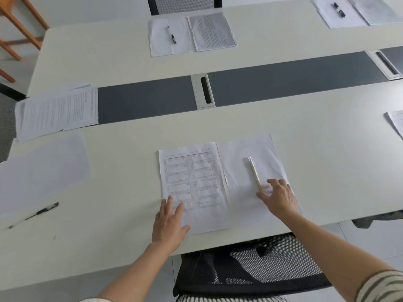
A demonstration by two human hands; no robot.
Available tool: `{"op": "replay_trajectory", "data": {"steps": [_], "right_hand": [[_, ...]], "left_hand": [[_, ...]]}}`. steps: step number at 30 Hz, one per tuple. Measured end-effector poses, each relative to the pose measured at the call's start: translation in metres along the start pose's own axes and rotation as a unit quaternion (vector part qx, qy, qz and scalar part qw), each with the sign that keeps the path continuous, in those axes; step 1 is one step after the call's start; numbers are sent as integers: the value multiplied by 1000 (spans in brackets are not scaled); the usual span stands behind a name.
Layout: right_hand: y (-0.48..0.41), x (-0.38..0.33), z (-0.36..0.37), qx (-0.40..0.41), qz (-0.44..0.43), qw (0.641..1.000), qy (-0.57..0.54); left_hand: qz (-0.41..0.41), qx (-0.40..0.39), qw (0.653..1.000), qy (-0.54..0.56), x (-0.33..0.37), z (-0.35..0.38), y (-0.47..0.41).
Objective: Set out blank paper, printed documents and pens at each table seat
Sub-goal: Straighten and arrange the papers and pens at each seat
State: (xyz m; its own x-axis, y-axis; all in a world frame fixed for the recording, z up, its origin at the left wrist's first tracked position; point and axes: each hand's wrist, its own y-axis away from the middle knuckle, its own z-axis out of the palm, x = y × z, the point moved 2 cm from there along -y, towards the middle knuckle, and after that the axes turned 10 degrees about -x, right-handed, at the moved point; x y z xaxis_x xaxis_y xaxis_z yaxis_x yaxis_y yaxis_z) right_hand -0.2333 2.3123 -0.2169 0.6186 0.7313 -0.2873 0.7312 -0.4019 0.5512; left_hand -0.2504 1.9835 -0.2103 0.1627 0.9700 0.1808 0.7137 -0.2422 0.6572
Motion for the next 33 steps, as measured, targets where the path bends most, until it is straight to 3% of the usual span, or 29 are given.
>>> {"op": "replay_trajectory", "data": {"steps": [3, 6, 12, 17, 25, 33], "right_hand": [[17, -7, -7, 7, -12, 999, -33], [49, -20, -12, -6, -50, 995, -91], [124, -45, -10, -36, -137, 970, -199], [177, -69, -6, -72, -213, 951, -211], [231, -112, 36, -228, -313, 906, -167], [315, -176, 97, -341, -421, 832, -120]], "left_hand": [[21, 45, 998, 37, -1, -6, 11], [49, 64, 987, 140, -5, -14, 26], [91, 57, 934, 340, -12, -28, 81], [95, 88, 878, 461, -23, -33, 155], [1, 152, 761, 630, -51, 29, 286], [-124, 274, 643, 704, -110, 100, 397]]}}
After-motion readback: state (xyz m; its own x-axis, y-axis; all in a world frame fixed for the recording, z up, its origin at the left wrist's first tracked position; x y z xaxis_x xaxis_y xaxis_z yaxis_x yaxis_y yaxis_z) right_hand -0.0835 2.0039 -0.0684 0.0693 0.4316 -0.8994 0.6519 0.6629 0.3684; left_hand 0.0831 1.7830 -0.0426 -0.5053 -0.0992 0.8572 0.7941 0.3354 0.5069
